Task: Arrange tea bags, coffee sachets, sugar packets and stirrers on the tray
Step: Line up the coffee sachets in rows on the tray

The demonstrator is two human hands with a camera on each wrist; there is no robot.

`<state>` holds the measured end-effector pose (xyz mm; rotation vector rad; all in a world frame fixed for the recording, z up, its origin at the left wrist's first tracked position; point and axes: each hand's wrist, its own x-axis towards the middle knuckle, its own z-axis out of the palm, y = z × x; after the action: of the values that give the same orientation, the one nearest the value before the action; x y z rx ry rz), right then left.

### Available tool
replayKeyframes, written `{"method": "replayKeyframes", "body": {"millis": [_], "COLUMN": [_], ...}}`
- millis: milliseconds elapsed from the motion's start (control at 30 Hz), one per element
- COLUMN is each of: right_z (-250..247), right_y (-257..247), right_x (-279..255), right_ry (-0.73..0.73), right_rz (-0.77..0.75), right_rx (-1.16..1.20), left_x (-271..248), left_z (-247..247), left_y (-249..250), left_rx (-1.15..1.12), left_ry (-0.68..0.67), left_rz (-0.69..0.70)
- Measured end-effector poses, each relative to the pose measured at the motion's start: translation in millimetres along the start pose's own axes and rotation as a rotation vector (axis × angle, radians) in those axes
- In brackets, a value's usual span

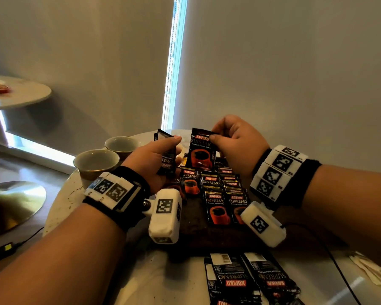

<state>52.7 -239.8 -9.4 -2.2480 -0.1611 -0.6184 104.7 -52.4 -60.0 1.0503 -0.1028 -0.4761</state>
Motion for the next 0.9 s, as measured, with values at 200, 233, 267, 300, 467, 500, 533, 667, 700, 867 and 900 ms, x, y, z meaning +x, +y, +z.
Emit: {"method": "replayKeyframes", "body": {"millis": [200, 233, 267, 300, 467, 500, 533, 667, 700, 867, 900], "right_z": [5, 6, 7, 8, 1, -2, -3, -2, 0, 8, 9], "right_y": [1, 1, 1, 0, -10, -14, -17, -22, -22, -21, -20], "right_x": [-1, -2, -3, -4, -12, -13, -14, -16, -16, -15, -14], "right_ry": [-0.083, -0.096, -0.106, -0.114, -0.199, -0.246, -0.295, -0.398, -0.401, -0.397, -0.396], "right_rz": [0.032, 0.03, 0.027, 0.02, -0.152, -0.218, -0.28, -0.327, -0.339, -0.378, -0.375], "right_rx": [0.051, 0.054, 0.054, 0.05, -0.269, -0.375, -0.467, -0.628, -0.649, -0.668, -0.66], "left_x": [-5, -5, -5, -4, -2, -2, -2, -1, -2, -3, -3], "left_z": [3, 3, 2, 3, 3, 3, 2, 1, 1, 2, 2], "left_y": [-2, -2, -2, -2, -4, -4, -4, -4, -4, -4, -4], "left_rx": [0.074, 0.069, 0.068, 0.074, 0.105, 0.101, 0.101, 0.115, 0.117, 0.149, 0.155], "left_ry": [-0.178, -0.177, -0.164, -0.149, -0.022, -0.02, -0.015, 0.007, 0.006, 0.004, 0.0], "left_rz": [0.03, 0.033, 0.042, 0.054, 0.087, 0.085, 0.082, 0.077, 0.078, 0.083, 0.083]}}
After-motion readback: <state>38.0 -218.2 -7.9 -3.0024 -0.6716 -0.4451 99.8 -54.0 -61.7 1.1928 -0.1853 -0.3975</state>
